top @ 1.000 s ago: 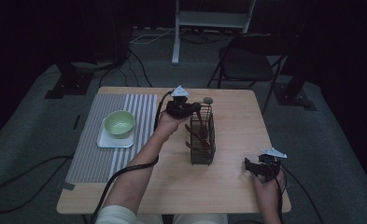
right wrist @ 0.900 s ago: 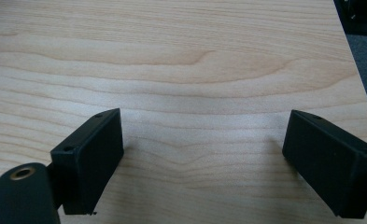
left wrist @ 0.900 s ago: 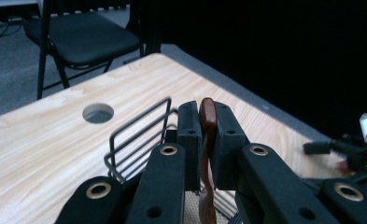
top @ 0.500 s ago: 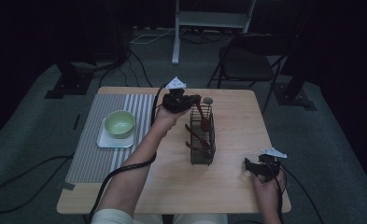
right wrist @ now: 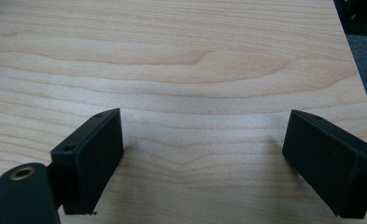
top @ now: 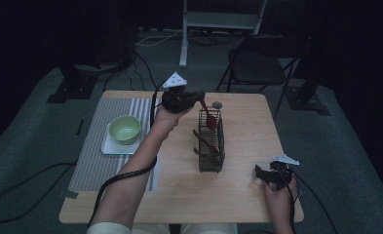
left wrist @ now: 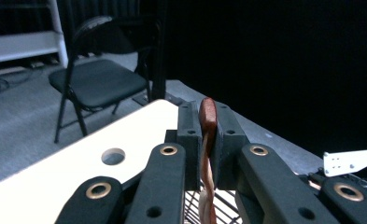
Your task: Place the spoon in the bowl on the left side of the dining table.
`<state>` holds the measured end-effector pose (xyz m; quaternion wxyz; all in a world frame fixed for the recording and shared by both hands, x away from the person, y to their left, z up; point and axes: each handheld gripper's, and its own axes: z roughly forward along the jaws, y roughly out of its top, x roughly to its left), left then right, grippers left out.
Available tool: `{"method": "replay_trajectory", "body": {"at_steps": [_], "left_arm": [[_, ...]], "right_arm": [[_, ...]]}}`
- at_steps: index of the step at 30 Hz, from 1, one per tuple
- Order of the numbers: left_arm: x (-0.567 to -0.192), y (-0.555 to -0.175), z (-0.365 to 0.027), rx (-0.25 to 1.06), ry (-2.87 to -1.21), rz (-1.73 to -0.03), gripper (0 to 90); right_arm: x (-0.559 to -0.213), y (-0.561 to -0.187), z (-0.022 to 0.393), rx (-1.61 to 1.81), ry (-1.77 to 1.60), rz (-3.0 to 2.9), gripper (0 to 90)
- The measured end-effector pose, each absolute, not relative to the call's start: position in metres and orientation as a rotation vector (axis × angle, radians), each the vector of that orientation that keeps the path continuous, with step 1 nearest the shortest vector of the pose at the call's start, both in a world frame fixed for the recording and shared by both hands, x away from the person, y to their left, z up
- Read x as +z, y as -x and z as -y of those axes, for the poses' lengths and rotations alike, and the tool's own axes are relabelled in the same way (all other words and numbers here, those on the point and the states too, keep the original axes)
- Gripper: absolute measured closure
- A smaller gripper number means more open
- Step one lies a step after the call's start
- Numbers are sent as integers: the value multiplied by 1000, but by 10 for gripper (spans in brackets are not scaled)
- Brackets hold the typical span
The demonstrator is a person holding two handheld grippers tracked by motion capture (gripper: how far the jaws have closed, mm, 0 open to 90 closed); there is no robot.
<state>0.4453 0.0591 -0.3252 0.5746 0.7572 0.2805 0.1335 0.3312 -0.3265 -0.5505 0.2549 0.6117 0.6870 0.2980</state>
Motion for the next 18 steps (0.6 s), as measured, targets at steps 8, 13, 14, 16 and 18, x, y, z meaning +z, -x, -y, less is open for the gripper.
{"method": "replay_trajectory", "body": {"at_steps": [8,13,14,16,18], "left_arm": [[-321,-441,-74,363,-1759,-681,841],[-316,-438,-91,397,-1735,-704,840],[-315,-436,-97,425,-1726,-716,840],[-313,-436,-102,434,-1713,-729,840],[-312,-435,-109,439,-1699,-738,840]], "right_arm": [[-551,-331,327,810,-1661,-1866,117],[-551,-331,327,810,-1662,-1866,118],[-551,-331,327,810,-1661,-1866,118],[-551,-331,327,810,-1661,-1866,118],[-551,-331,327,809,-1661,-1866,118]]}}
